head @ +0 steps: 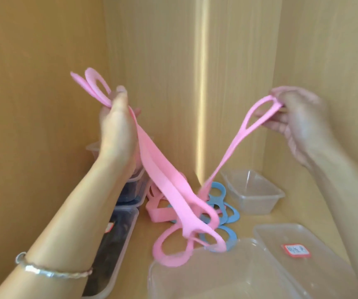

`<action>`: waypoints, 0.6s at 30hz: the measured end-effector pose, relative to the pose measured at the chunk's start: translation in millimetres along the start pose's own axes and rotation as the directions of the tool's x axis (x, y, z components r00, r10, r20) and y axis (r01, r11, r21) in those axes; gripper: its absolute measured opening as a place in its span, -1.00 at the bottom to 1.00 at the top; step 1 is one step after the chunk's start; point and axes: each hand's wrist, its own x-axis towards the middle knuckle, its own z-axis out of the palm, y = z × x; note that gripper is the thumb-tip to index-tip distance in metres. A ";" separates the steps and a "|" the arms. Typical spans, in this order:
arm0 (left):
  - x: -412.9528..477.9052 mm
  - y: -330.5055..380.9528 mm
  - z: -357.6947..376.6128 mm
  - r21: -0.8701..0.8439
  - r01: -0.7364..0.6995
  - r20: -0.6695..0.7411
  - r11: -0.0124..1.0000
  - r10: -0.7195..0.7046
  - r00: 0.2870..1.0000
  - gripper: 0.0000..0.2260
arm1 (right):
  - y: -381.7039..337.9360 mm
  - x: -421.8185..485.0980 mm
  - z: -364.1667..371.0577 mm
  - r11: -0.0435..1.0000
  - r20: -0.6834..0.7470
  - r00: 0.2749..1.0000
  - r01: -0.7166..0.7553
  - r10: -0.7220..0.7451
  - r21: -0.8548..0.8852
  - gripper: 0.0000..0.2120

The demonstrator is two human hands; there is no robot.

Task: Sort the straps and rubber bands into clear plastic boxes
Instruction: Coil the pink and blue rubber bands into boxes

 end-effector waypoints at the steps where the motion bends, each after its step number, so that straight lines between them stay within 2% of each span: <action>1: 0.7 -0.8 0.0 0.014 -0.015 0.010 1.000 0.015 1.000 -0.63 | -2.8 2.1 -4.3 0.998 -0.049 0.998 0.052 -0.050 0.042 -0.78; 3: -0.7 -2.4 0.7 0.131 -0.051 0.035 0.990 0.046 0.998 -0.64 | -6.4 3.1 -9.6 0.988 -0.066 0.993 0.110 -0.103 0.111 -0.79; 5: -4.6 -6.4 1.6 0.241 -0.085 0.111 0.967 0.060 0.992 -0.68 | -8.3 -1.3 -6.8 0.989 -0.005 0.996 0.092 -0.092 0.113 -0.81; 8: -12.0 -14.4 6.4 0.376 -0.171 0.290 0.911 0.059 0.955 -0.80 | -8.0 -14.9 9.1 1.000 0.114 0.993 0.008 -0.007 -0.009 -0.83; 11: -20.4 -26.2 11.4 0.544 -0.306 0.457 0.781 0.031 0.889 -0.76 | -3.9 -32.3 28.1 0.992 0.311 0.946 -0.055 0.088 -0.114 -0.86; 13: -24.4 -33.2 13.4 0.578 -0.322 0.492 0.749 -0.005 0.871 -0.75 | -0.9 -40.6 37.5 0.988 0.397 0.910 -0.073 0.121 -0.135 -0.86; 16: -26.3 -37.5 14.2 0.588 -0.282 0.473 0.758 -0.040 0.880 -0.80 | 2.1 -41.4 41.5 0.982 0.427 0.885 -0.183 0.185 -0.046 -0.79; 18: -25.0 -39.1 13.6 0.619 -0.315 0.505 0.719 -0.057 0.861 -0.64 | 2.0 -38.1 40.4 0.966 0.414 0.883 -0.256 0.222 0.027 -0.74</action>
